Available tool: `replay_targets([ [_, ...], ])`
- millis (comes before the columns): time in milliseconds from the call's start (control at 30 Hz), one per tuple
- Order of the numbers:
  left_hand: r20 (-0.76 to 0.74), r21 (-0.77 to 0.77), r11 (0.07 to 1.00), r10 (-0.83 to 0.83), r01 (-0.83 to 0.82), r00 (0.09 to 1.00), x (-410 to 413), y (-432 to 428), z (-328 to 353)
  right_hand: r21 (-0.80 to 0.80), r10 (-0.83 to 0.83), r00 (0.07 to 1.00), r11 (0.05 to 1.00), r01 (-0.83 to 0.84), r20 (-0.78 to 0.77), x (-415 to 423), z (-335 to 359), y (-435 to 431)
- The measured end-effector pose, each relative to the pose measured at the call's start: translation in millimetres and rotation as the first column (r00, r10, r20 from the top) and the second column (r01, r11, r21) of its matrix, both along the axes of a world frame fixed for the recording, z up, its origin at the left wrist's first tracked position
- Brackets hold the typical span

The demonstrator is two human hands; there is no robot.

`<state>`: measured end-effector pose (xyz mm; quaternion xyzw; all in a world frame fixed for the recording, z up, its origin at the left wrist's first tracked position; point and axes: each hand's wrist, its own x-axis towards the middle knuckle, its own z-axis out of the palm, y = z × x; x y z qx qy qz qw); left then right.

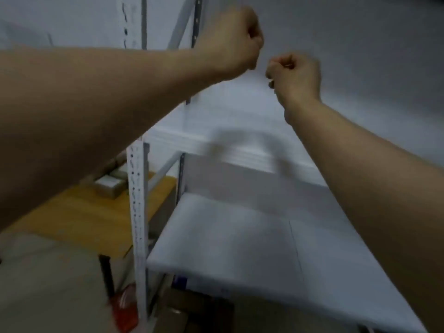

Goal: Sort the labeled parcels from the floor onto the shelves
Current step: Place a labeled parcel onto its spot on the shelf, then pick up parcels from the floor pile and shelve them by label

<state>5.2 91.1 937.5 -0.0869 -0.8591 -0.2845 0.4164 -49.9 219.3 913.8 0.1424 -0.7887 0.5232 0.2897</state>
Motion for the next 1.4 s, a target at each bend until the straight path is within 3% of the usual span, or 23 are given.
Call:
replay_targets([
  [133,0.214,0.006,0.999,-0.052,0.052,0.976,25,-33,-109,0.042,-0.028,0.977,0.999,0.020,0.210,39,-121,-19],
  [267,0.509,0.043,0.996,-0.085,0.073,0.857,43,-65,-223,0.091,-0.059,0.893,0.996,0.021,0.447,65,-240,-46],
  [500,0.817,0.123,0.992,-0.124,0.040,0.564,85,-104,-390,0.138,-0.078,0.572,0.989,-0.061,0.817,121,-412,-63],
  [600,0.895,0.182,0.983,-0.161,-0.010,0.416,104,-112,-451,0.083,-0.067,0.357,0.996,-0.031,0.932,145,-473,-52],
  [700,0.934,0.261,0.961,-0.228,-0.091,0.276,125,-111,-505,0.079,-0.073,0.183,0.997,-0.022,0.980,167,-522,-37],
  [933,0.944,0.323,0.857,-0.321,-0.400,0.075,168,-91,-629,0.057,-0.059,-0.063,0.998,-0.026,0.996,199,-642,-14],
  [1167,0.913,0.246,0.783,-0.385,-0.572,-0.134,208,-78,-762,0.036,-0.050,-0.154,0.995,-0.096,0.987,201,-760,-13],
  [1300,0.898,0.214,0.729,-0.409,-0.650,-0.163,209,-77,-834,-0.008,-0.008,-0.178,0.996,-0.088,0.984,199,-822,-20],
  [1400,0.908,0.200,0.690,-0.397,-0.695,-0.133,196,-82,-896,-0.030,0.017,-0.170,0.997,-0.073,0.985,188,-875,-27],
])
